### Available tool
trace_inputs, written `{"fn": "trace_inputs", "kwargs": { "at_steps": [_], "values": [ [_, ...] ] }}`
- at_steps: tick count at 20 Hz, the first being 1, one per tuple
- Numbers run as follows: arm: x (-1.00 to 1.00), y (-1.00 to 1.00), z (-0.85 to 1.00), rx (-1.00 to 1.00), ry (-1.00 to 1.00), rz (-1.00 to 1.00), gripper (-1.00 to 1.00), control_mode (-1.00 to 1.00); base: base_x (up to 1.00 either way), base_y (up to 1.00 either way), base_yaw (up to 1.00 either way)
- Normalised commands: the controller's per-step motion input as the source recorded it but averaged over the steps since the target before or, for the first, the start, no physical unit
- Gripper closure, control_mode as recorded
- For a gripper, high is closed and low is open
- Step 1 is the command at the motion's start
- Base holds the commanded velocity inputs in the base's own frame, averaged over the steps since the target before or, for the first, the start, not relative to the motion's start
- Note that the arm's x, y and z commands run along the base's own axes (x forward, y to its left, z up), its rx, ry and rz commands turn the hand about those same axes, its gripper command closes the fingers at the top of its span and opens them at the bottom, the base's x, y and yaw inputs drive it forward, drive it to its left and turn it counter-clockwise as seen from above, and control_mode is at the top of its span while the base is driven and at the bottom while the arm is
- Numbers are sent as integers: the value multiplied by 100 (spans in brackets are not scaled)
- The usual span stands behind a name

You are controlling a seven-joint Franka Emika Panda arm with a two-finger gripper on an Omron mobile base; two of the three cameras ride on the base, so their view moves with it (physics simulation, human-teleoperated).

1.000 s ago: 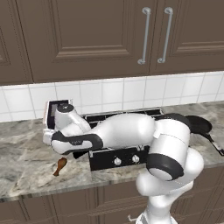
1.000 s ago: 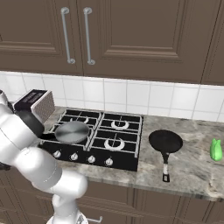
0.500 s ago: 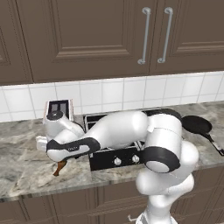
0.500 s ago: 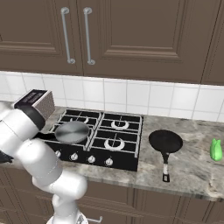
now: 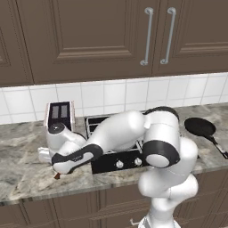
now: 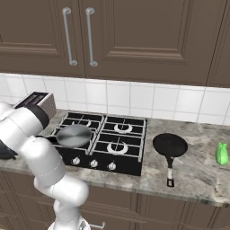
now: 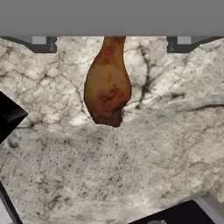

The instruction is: Place both pans onto different burners. Then place the corn and the chicken drumstick on different pans.

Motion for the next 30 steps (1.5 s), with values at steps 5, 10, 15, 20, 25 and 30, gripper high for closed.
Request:
{"fn": "trace_inputs", "kwargs": {
  "at_steps": [5, 10, 15, 20, 25, 30],
  "values": [
    [14, 0, -18, 0, -1, -1, -100, -100, 0, 0, 0],
    [30, 1, -16, 0, 0, -2, -100, -100, 0, 0, 0],
    [36, 14, -15, 0, 0, 0, -100, -100, 0, 0, 0],
    [22, 37, -13, 0, 0, 0, -100, -100, 0, 0, 0],
    [1, 48, -20, 0, 0, 0, -100, -100, 0, 0, 0],
    [0, 44, -42, 0, 0, 0, -100, -100, 0, 0, 0]
  ]
}}
